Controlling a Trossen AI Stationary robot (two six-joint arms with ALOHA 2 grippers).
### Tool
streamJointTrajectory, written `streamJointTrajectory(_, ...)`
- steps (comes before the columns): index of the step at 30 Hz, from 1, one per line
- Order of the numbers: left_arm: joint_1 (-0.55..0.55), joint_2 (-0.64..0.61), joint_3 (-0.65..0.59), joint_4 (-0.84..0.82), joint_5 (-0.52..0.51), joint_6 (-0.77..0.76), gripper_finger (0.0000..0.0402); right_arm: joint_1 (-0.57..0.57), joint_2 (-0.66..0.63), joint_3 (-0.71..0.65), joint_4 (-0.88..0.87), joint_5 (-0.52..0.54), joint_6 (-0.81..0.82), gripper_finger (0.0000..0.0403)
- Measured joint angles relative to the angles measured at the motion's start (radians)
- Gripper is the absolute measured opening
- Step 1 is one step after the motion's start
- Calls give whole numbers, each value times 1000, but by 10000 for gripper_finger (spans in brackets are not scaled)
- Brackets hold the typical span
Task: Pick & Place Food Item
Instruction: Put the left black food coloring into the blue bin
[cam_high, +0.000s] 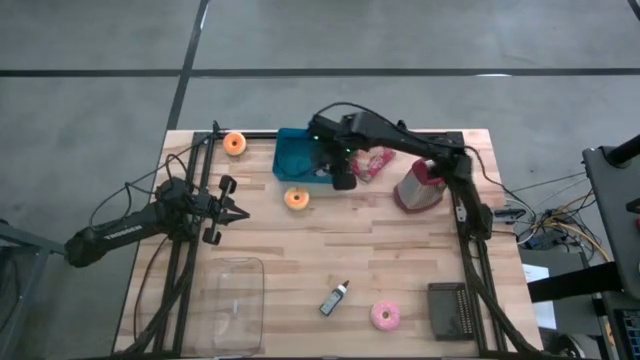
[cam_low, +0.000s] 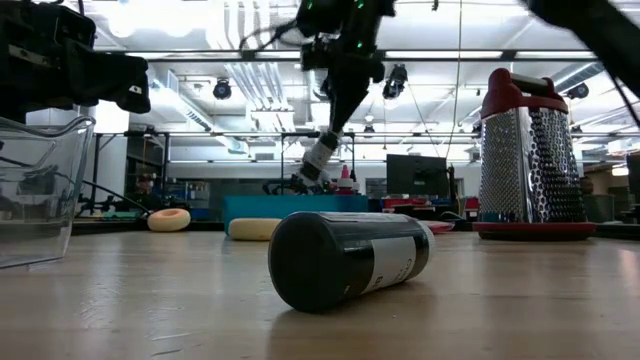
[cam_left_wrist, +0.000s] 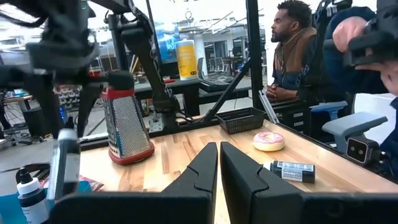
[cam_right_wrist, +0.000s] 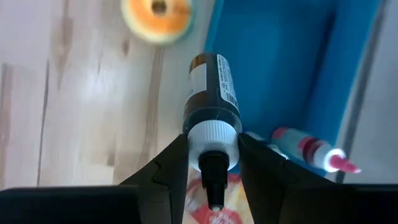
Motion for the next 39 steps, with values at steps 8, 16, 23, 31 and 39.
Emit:
streamJointTrajectory(8,0,0,0,0,0,0,26,-71,111,120,-66,-14,-38,113)
streamJointTrajectory(16,0,2,0,0,0,0,26,-84,103,126,-48,3,-46,114)
streamJointTrajectory(23,0,2,0,0,0,0,26,-85,109,107,-19,13,-76,115)
streamJointTrajectory(31,0,2,0,0,0,0,26,-84,111,45,62,10,-117,116)
streamJointTrajectory(39,0,2,0,0,0,0,26,-87,112,-14,102,8,-132,116)
